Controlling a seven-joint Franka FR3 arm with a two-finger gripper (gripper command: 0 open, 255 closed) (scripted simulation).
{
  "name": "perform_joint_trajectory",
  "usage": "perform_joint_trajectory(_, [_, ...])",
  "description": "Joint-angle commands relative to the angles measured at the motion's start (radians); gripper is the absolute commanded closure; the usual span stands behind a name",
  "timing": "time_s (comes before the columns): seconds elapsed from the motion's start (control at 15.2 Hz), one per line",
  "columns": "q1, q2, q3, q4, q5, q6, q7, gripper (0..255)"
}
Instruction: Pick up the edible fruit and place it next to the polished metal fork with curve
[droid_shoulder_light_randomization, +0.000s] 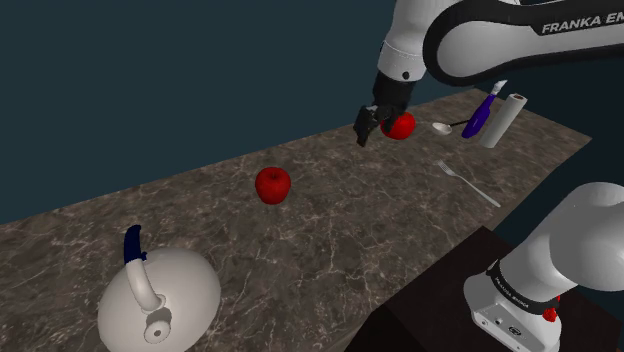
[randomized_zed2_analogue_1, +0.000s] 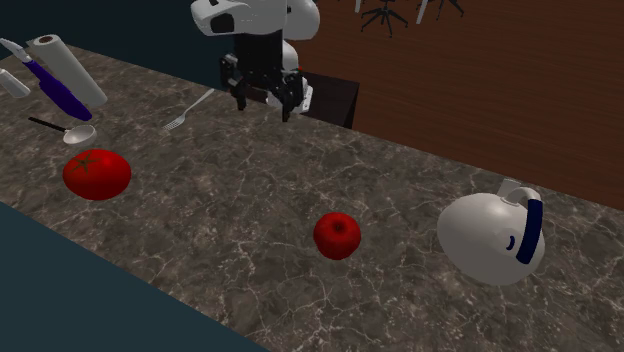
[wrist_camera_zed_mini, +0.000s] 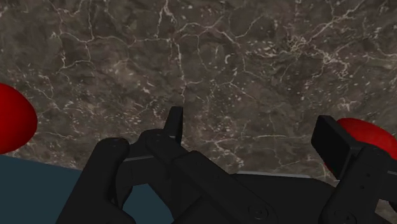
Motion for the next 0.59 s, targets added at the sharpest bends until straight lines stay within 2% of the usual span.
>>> perform_joint_trajectory(0.0, [0.005,0.062,0.032,0.033,-0.001,0.039,0.041,0])
perform_joint_trajectory(0.53, [0.022,0.323,0.139,0.195,-0.071,0.16,0.209,0])
